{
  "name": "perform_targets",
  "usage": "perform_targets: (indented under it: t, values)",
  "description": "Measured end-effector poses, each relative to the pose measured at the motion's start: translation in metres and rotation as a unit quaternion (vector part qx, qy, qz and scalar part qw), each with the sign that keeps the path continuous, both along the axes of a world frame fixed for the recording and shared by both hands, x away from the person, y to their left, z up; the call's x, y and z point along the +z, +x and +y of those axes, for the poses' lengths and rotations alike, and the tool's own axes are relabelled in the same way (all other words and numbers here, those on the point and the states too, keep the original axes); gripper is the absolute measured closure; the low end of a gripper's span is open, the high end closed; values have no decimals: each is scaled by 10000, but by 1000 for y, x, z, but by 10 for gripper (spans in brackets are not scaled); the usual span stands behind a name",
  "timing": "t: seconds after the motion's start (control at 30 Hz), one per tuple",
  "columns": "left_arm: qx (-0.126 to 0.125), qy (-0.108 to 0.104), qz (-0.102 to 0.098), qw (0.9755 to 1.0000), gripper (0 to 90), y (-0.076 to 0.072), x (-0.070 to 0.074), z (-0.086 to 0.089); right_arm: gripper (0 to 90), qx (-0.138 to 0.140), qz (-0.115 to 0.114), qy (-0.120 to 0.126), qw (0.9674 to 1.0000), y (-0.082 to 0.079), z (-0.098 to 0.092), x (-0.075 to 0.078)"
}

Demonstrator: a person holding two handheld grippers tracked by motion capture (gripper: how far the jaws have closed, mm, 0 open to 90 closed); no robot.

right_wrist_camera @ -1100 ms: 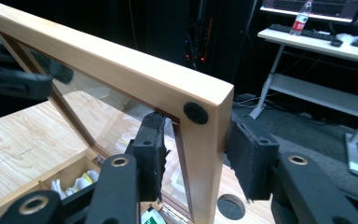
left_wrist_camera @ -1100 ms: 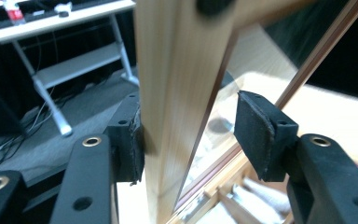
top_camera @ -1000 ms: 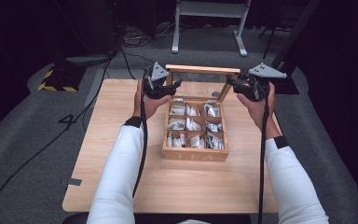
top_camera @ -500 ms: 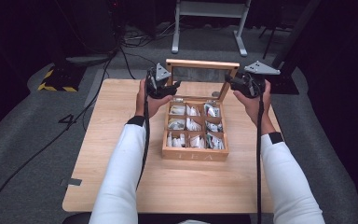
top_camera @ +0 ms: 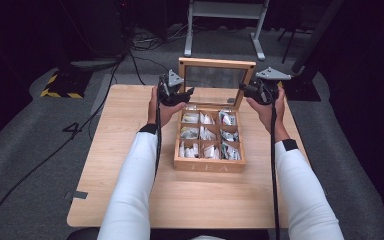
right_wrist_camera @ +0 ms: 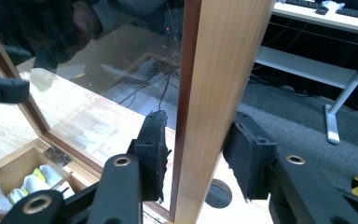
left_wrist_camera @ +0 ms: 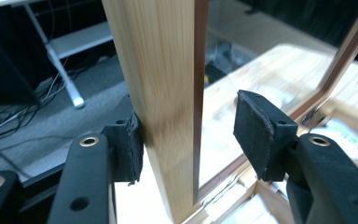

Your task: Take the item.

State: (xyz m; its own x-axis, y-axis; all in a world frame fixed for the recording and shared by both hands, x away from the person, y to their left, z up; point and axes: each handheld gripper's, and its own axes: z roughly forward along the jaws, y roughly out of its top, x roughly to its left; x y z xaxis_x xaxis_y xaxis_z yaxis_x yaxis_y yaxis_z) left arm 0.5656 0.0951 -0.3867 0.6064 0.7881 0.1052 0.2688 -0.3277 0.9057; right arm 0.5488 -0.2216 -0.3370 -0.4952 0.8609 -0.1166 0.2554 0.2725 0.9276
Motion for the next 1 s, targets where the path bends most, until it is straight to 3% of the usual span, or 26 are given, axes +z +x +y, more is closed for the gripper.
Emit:
perform_targets:
  t: [0.17, 0.27, 0.57, 0.77, 1.0]
  values:
    - [9, 121, 246, 9996, 459, 2, -12, 0, 581, -75, 50, -53, 9999, 2, 2, -5]
    - [15, 329, 373, 9988, 459, 4, -20, 0, 579, -120, 114, -122, 9998, 5, 4, -10]
    - [37, 550, 570, 9968, 461, 6, -29, -1, 564, -176, 424, -275, 9986, 13, 7, -33]
    - [97, 538, 646, 9964, 457, 6, -33, -1, 568, -211, 695, -447, 9964, 19, 9, -50]
    - [95, 616, 795, 9949, 452, 6, -42, 0, 557, -240, 818, -387, 9956, 21, 9, -63]
